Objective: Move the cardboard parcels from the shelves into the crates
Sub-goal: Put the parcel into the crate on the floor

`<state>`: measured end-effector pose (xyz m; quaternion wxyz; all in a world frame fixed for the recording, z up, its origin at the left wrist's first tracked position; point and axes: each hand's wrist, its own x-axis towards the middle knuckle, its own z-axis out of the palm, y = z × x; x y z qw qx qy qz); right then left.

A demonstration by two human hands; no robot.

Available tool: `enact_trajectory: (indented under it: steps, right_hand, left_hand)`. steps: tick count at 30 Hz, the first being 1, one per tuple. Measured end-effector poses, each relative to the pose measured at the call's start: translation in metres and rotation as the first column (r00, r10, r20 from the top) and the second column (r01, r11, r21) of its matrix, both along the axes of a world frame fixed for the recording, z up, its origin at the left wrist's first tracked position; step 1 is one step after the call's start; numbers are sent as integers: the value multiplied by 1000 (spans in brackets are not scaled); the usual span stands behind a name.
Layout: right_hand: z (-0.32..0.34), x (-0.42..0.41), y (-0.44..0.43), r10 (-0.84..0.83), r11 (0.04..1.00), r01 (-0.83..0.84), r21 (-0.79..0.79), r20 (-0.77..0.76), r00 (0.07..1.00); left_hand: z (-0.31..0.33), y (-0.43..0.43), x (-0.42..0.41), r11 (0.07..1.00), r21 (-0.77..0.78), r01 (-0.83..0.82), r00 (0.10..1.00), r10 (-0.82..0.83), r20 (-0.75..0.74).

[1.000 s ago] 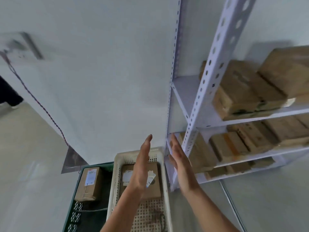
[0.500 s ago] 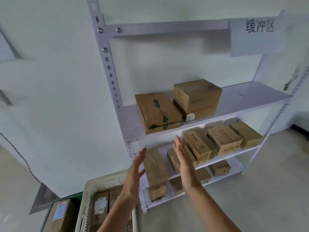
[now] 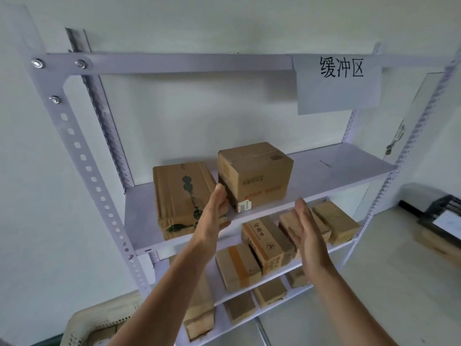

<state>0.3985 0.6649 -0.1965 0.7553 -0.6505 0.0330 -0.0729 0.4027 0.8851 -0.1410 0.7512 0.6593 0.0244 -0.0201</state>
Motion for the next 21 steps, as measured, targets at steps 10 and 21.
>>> enact_trajectory:
  steps: [10, 21]
  right_hand:
    - [38, 170, -64, -60, 995, 55, -81, -65, 996]
    - [51, 281, -80, 303, 925, -361, -115, -345, 888]
  left_hand:
    - [5, -15, 155, 991, -13, -135, 974, 130, -188]
    - [5, -36, 183, 965, 1, -261, 906, 245, -345]
